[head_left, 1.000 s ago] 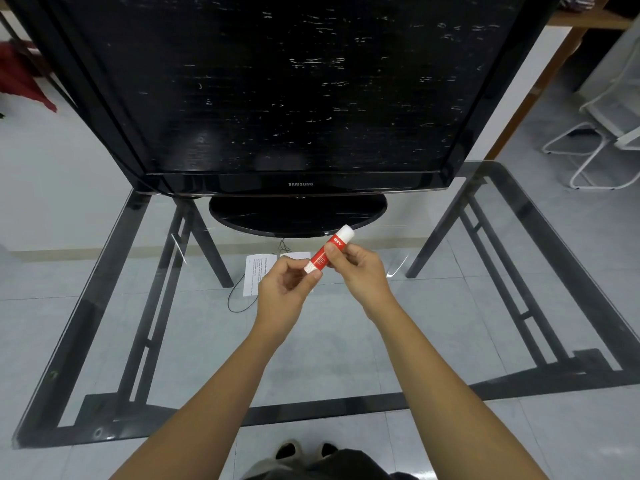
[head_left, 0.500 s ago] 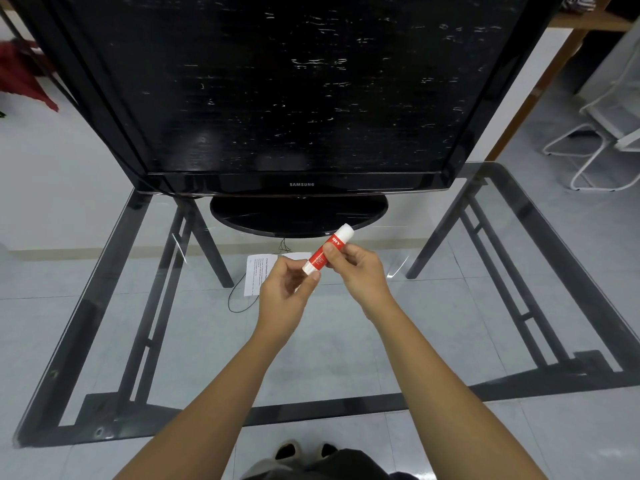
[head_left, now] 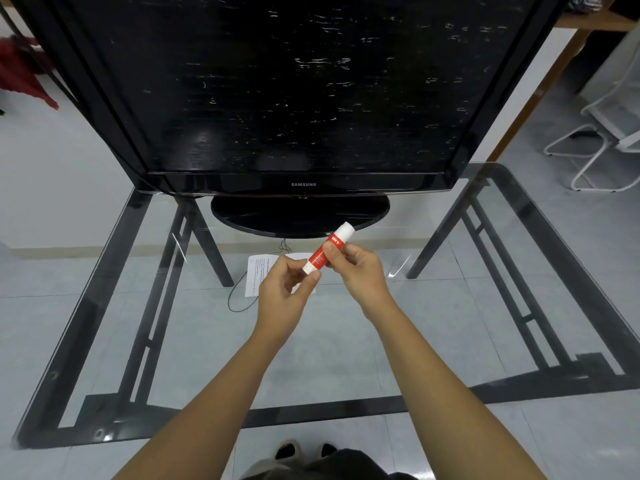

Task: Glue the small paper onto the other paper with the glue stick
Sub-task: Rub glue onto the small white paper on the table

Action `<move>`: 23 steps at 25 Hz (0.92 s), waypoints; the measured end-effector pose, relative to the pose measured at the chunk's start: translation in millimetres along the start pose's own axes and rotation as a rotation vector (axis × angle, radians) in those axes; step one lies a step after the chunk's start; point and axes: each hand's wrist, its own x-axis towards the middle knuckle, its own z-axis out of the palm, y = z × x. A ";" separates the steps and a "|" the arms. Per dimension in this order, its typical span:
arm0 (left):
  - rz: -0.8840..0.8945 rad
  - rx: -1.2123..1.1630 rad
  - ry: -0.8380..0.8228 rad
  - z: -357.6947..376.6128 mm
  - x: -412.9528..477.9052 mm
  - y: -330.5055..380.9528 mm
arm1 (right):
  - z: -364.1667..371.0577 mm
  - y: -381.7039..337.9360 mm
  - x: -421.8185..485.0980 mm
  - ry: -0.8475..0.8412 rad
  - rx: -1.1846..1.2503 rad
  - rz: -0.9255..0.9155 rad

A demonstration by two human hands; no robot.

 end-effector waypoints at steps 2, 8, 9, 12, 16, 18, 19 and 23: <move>0.071 0.144 0.071 1.6 1.7 0.4 | 2.0 1.4 0.1 0.003 -0.018 0.008; 0.137 0.208 0.071 -2.4 6.1 -0.7 | 6.3 2.2 5.1 0.001 -0.019 0.007; 0.069 0.105 0.011 -3.2 6.6 -0.2 | 6.0 2.2 6.2 -0.008 -0.016 0.001; -0.039 -0.037 -0.012 -4.5 12.1 -4.5 | 7.5 4.6 12.8 -0.051 -0.013 -0.002; -0.094 -0.089 0.046 -10.5 21.5 -12.8 | 13.1 15.3 27.8 -0.088 -0.088 0.028; -0.117 -0.097 0.056 -16.3 26.9 -18.2 | 16.5 30.0 38.6 -0.051 -0.196 0.012; -0.121 -0.091 0.062 -19.7 29.2 -21.5 | 18.3 41.2 44.1 -0.029 -0.289 -0.002; -0.154 -0.075 0.099 -36.5 34.9 -37.0 | 29.4 95.7 54.4 -0.186 -0.796 -0.022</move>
